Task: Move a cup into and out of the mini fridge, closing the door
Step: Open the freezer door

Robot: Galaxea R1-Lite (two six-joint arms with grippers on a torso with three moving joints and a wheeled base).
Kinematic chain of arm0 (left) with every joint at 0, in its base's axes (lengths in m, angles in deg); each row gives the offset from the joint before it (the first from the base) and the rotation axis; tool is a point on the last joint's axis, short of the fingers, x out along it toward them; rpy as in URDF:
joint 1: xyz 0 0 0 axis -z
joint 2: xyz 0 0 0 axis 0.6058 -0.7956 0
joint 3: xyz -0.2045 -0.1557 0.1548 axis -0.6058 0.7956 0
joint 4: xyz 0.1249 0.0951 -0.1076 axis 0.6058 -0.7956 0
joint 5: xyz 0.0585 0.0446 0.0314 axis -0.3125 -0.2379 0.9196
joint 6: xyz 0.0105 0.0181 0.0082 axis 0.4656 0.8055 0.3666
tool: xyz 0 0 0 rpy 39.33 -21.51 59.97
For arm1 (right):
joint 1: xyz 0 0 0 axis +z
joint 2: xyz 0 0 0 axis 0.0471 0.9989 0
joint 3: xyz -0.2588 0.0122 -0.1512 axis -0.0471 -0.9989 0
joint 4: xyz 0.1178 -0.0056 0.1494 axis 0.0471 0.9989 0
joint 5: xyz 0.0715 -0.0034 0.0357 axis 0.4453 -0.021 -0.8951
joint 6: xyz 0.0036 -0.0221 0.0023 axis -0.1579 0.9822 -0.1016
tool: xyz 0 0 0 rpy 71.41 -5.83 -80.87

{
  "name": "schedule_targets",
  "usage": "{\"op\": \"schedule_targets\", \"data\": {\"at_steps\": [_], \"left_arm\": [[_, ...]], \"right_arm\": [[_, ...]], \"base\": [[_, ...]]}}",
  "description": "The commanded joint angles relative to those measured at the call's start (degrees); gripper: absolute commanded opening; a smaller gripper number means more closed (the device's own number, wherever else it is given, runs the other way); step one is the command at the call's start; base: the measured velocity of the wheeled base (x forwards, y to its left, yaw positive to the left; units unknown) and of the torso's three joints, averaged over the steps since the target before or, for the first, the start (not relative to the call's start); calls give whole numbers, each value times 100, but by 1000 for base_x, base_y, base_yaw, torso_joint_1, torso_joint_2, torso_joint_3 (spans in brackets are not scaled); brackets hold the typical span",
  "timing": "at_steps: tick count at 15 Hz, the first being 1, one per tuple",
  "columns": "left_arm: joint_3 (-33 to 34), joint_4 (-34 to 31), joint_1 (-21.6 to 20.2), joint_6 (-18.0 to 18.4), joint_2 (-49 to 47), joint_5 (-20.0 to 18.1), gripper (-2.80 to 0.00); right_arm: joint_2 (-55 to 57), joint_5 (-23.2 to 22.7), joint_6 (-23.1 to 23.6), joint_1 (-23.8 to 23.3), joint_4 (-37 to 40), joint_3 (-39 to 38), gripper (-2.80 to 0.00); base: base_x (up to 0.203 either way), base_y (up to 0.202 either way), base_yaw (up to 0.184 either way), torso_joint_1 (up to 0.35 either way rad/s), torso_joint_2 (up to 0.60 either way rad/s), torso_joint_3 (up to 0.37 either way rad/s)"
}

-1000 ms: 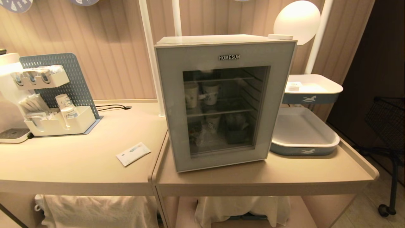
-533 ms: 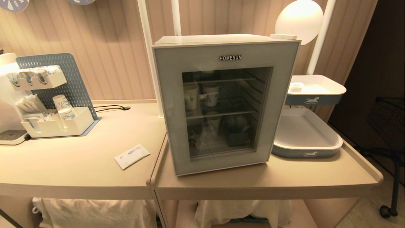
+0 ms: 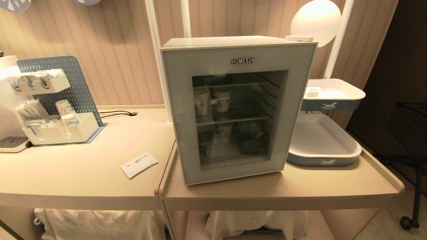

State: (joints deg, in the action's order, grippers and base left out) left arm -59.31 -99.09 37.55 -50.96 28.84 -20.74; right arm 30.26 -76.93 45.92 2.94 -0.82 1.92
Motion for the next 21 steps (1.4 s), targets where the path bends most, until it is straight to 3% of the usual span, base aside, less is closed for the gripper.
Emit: {"op": "schedule_targets", "data": {"at_steps": [1,5,7,9,10,12,14,18,20,21], "left_arm": [[-1415,-545,56,-370,-728,-285,0],[-2435,-807,940,-1274,-3201,-1132,0],[-2602,-190,1297,-1538,-4613,-1484,0],[-2697,744,1372,-1724,-5948,-2157,0],[-2714,1239,1309,-1798,-6499,-2672,0],[-2644,2382,935,-1898,-7522,-4085,0],[-2412,3740,463,-1927,-8480,-5086,0],[-1926,7170,-187,-1988,-10313,-5920,0],[-1842,7783,-341,-2101,-10707,-6322,0],[-1828,7836,-305,-2110,-10805,-6346,0]], "right_arm": [[9,2,6,2,1,0,-280],[9,-3,6,2,1,0,-280],[9,2,6,2,1,0,-280],[9,-7,6,2,1,0,-280],[9,-6,6,2,1,0,-280],[9,-7,6,2,1,0,-280],[9,-7,6,2,1,0,-280],[18,-7,-3,2,1,0,-280],[18,1,-3,2,1,0,-280],[18,2,-3,2,1,0,-280]], "base": [[0,0,0,0,0,0],[0,0,0,0,0,0],[0,0,0,0,0,0],[0,0,0,0,0,0],[0,0,0,0,0,0],[0,0,0,0,0,0],[0,0,0,0,0,0],[0,0,0,0,0,0],[0,0,0,0,0,0],[0,0,0,0,0,0]]}}
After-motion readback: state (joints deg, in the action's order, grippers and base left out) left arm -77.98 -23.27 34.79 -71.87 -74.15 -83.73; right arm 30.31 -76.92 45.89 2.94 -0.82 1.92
